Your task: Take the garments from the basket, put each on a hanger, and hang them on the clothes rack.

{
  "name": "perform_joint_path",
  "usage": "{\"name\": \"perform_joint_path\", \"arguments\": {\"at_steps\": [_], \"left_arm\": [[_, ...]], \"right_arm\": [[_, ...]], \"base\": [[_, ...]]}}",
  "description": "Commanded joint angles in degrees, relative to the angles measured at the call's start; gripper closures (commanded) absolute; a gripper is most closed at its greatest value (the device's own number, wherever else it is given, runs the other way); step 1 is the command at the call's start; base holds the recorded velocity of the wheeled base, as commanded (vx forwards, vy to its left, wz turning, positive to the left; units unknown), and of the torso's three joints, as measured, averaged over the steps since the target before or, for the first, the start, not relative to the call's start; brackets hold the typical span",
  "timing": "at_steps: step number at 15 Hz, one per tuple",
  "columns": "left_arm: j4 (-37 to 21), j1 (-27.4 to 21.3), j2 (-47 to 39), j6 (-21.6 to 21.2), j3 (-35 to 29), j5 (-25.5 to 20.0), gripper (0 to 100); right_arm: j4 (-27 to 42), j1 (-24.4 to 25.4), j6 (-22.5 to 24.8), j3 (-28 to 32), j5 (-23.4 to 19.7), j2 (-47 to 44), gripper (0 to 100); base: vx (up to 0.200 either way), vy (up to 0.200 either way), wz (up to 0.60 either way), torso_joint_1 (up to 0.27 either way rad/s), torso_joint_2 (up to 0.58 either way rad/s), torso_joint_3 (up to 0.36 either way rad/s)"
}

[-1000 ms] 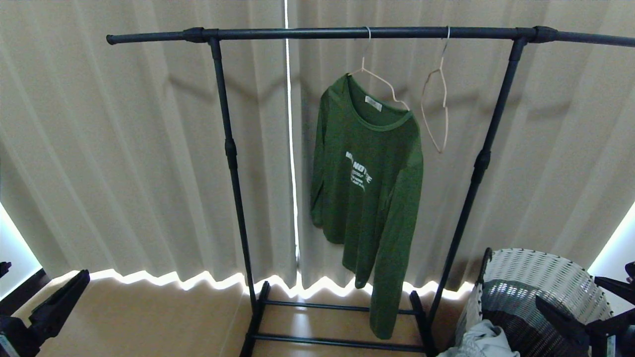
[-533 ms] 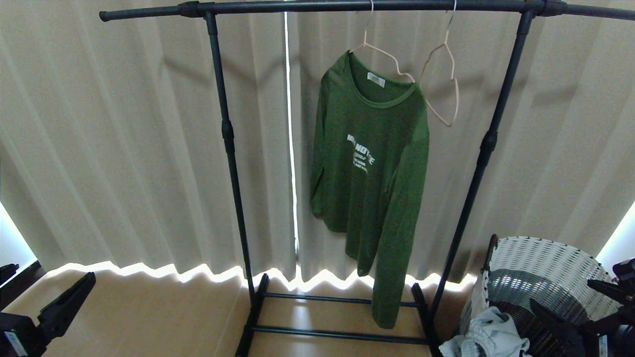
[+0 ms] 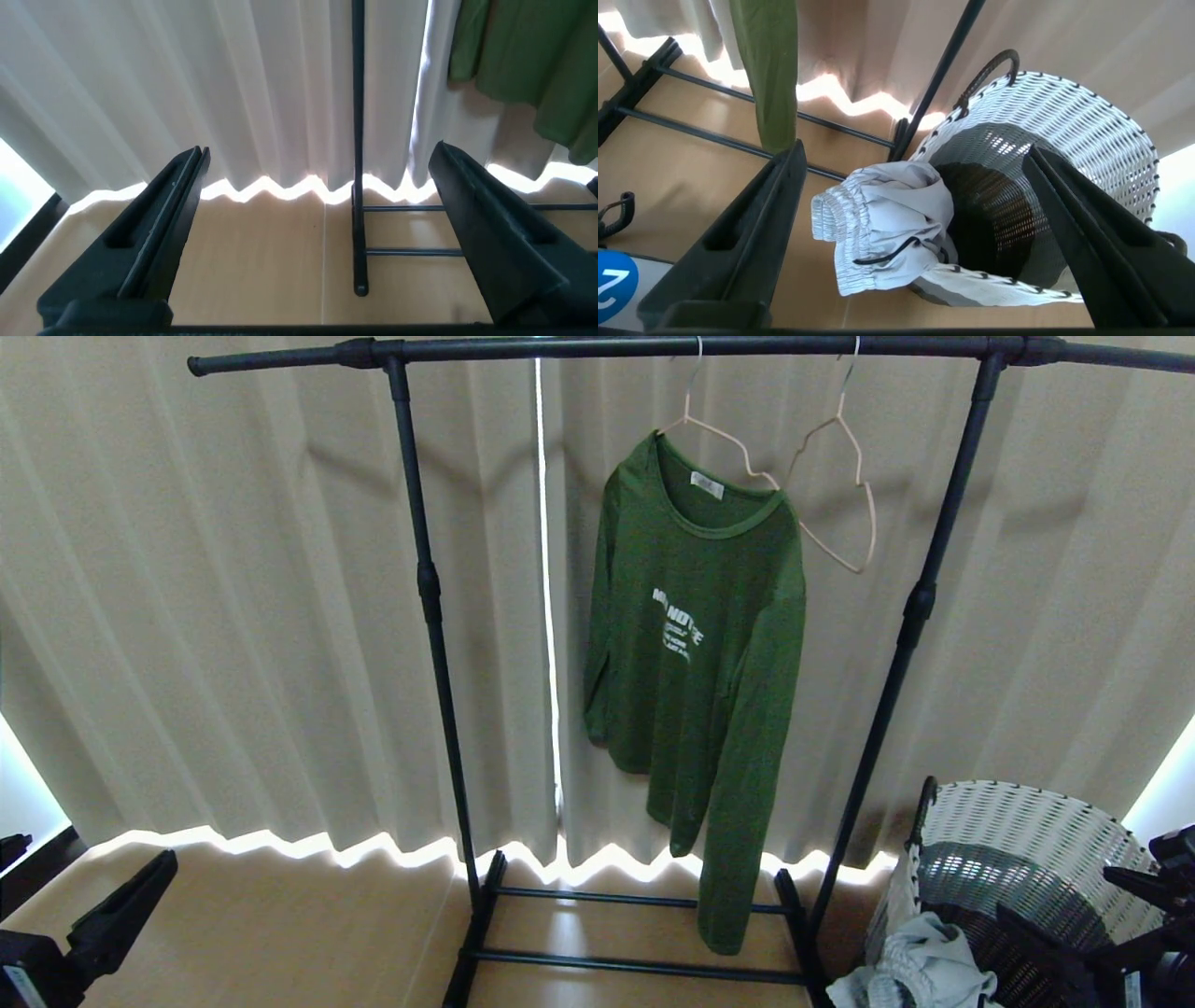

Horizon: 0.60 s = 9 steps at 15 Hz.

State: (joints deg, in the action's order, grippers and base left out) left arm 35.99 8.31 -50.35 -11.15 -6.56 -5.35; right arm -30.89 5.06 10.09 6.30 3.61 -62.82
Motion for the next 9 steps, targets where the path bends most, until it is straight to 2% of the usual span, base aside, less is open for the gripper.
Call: {"name": "perform_joint_path", "arguments": {"at_steps": [1,3,6,9], "left_arm": [[0.0,0.0,0.4,0.0,0.1,0.0,0],[0.0,0.0,1.0,0.0,0.1,0.0,0],[0.0,-0.1,2.6,-5.6,2.3,0.0,0],[0.0,-2.5,2.6,-5.9,2.3,0.1,0]], "right_arm": [[0.0,0.0,0.0,-0.1,0.0,0.0,0],[0.0,0.0,0.0,-0.1,0.0,0.0,0],[0.0,0.1,0.8,-0.9,0.0,0.0,0],[0.6,0.0,2.0,-1.1,0.0,-0.1,0]], "base": [[0.0,0.0,0.0,0.0,0.0,0.0],[0.0,0.0,0.0,0.0,0.0,0.0],[0.0,0.0,0.0,0.0,0.0,0.0],[0.0,0.0,0.0,0.0,0.0,0.0]]}}
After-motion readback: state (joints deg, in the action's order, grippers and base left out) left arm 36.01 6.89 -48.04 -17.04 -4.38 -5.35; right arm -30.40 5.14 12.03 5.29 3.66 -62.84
